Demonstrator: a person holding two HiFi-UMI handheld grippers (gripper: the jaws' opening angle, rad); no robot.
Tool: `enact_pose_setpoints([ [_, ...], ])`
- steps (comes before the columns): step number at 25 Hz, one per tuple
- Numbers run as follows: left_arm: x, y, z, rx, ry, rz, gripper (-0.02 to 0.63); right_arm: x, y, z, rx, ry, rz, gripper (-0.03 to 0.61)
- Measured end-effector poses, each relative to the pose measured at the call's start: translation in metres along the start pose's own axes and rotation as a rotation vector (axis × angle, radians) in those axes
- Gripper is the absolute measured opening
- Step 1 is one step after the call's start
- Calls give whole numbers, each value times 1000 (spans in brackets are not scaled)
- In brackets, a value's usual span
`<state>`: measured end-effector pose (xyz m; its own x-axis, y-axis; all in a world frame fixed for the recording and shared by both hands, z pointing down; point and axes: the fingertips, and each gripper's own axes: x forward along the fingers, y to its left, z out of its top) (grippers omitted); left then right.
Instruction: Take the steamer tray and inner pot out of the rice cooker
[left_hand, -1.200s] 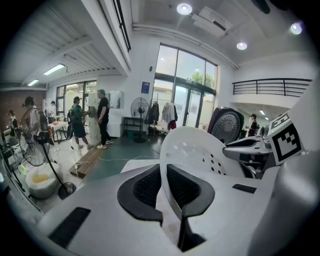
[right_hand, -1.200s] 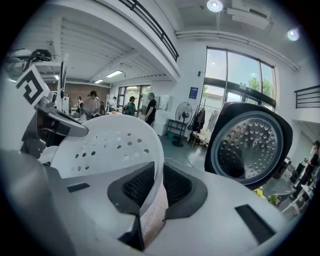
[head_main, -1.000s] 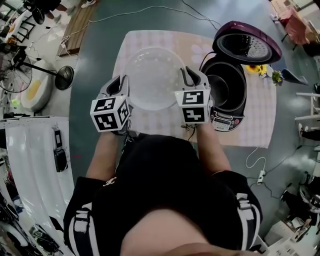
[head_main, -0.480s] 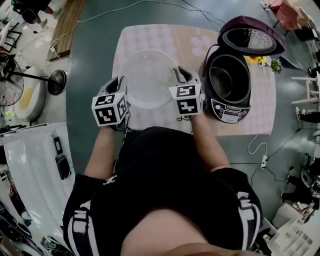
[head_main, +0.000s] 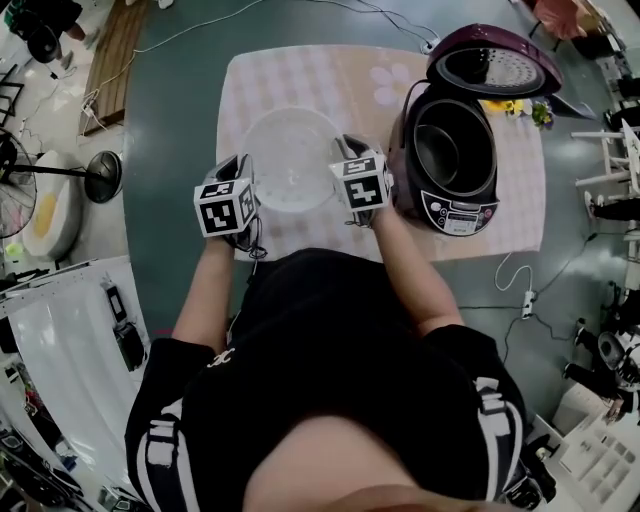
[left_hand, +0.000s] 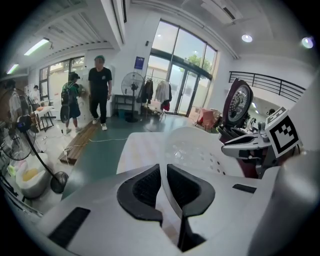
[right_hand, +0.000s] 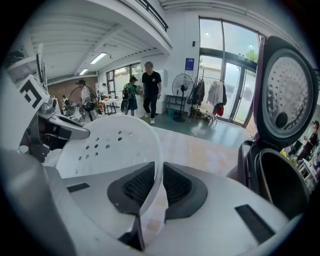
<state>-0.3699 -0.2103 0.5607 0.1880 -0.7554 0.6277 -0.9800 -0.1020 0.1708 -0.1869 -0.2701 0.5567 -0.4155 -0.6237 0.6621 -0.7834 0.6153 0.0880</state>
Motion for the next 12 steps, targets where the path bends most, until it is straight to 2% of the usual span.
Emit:
enact_pose_setpoints([
  [12,57,10,-28,21,98,-50,37,50,-6,-49,82,94,-8,52],
])
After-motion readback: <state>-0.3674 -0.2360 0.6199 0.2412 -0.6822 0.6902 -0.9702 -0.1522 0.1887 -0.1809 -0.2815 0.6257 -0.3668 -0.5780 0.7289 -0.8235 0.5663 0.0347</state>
